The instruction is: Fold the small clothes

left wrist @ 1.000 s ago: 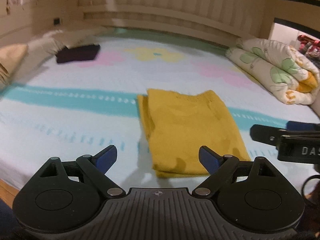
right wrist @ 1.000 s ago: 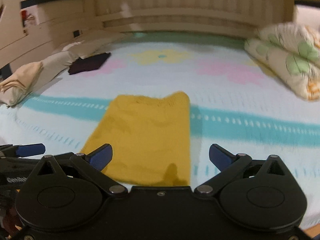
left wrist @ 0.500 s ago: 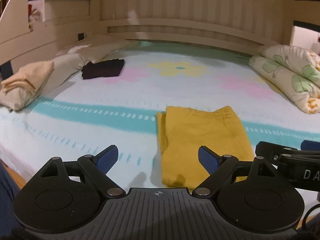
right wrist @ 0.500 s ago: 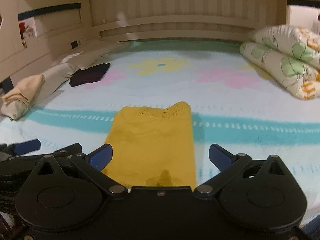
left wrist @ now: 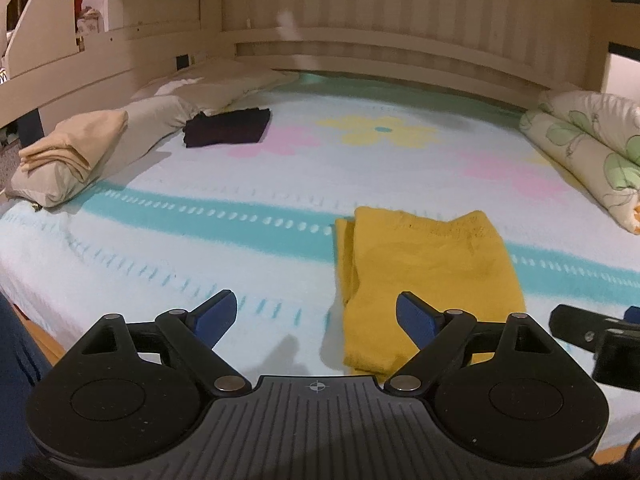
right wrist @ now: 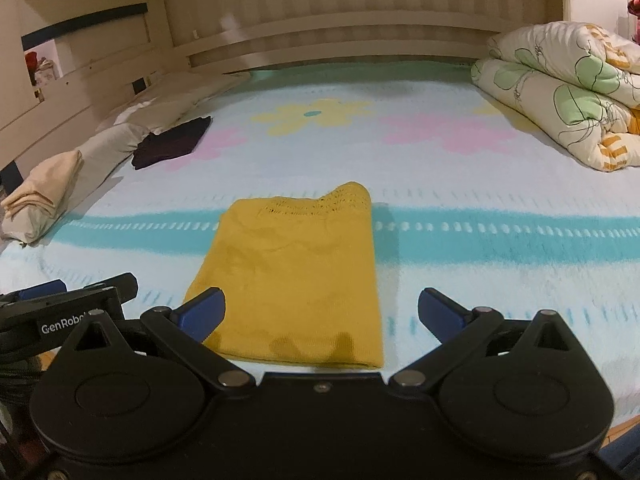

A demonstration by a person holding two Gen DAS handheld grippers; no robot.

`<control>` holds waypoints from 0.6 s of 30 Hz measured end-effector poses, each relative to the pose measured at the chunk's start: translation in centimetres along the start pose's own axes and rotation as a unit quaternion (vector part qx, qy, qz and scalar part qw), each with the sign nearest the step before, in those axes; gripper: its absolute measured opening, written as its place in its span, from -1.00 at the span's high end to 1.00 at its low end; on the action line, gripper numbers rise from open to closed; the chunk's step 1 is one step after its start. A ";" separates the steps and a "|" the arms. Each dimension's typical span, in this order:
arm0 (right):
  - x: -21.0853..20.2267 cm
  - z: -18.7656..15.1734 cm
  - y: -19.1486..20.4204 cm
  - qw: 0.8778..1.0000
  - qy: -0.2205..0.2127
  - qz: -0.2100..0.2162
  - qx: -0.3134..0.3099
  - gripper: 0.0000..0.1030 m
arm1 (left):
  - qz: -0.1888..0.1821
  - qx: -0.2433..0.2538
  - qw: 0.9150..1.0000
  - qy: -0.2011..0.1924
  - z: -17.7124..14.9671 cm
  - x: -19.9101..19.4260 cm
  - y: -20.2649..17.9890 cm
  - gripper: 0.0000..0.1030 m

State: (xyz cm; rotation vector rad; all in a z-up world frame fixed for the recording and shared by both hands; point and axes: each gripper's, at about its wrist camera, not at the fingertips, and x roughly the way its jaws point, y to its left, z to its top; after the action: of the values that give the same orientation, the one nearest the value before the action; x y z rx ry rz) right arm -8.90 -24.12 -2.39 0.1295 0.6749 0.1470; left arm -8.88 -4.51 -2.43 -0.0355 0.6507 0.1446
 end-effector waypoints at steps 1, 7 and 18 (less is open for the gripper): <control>0.0 0.0 0.0 1.000 0.000 0.000 0.000 -0.99 | -0.002 0.000 1.000 0.006 0.0 0.2 0.1 -0.69; 0.1 -0.3 -0.5 1.000 0.005 -0.004 -0.001 -0.99 | 0.007 0.005 1.000 0.020 -0.4 0.6 0.3 -0.69; 0.5 -0.8 -0.8 1.000 0.015 -0.008 -0.005 -0.99 | -0.004 0.017 0.999 0.040 -0.8 0.6 -0.2 -0.68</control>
State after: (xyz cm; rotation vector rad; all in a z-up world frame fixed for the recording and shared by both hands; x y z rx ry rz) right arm -8.88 -24.75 -3.45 0.1116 0.7048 0.1377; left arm -8.89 -4.72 -3.43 -0.0112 0.7330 0.1246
